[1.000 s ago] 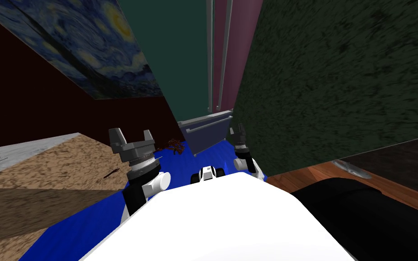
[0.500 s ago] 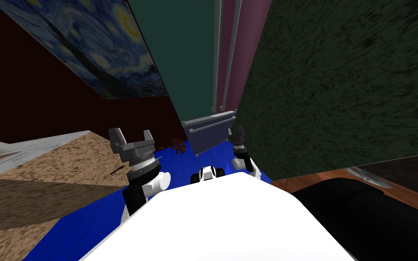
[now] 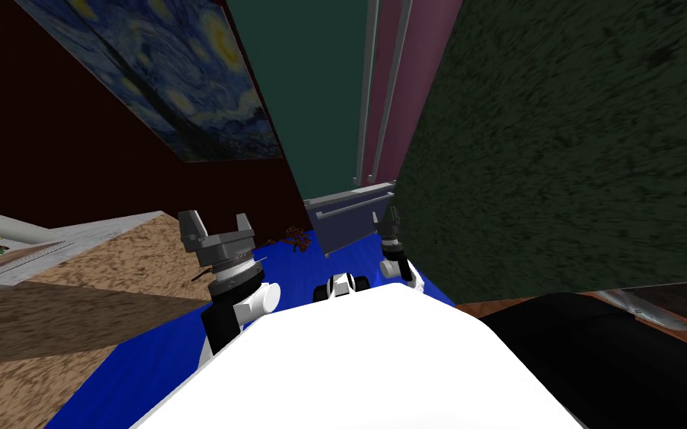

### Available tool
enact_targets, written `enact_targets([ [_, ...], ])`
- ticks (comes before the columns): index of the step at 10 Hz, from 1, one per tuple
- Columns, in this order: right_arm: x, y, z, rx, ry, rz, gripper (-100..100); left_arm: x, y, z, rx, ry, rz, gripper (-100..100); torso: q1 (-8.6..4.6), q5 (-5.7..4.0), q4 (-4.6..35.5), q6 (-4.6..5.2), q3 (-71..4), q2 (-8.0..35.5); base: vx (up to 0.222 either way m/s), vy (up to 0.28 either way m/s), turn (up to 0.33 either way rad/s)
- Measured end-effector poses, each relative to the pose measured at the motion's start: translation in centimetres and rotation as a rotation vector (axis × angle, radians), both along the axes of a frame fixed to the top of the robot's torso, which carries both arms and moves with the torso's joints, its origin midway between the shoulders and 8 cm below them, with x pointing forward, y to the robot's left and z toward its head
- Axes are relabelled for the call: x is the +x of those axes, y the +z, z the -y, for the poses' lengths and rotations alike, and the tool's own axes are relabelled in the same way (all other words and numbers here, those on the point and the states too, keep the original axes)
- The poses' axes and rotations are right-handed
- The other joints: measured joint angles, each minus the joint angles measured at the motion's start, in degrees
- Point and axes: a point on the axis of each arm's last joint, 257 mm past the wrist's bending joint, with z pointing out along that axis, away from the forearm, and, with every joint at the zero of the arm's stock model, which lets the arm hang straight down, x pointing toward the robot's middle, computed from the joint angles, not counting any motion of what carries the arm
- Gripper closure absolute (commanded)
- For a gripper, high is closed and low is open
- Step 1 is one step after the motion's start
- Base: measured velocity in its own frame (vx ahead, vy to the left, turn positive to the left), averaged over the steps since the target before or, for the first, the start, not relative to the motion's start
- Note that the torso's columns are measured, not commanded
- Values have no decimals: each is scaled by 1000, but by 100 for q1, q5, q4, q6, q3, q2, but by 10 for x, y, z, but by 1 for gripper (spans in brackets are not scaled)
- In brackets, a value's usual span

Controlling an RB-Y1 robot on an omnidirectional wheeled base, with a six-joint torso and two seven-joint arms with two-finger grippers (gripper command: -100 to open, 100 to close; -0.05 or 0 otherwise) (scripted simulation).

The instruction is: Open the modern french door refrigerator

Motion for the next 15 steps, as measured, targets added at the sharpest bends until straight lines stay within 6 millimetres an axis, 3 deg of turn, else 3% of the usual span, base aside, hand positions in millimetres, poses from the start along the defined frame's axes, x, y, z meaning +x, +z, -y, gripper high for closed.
enact_targets([
  [15,15,-43,-4,395,324,18,-100,0,0,0,0,0,0,0,1,0,-1,0,-2,-3,38,35,71],
])
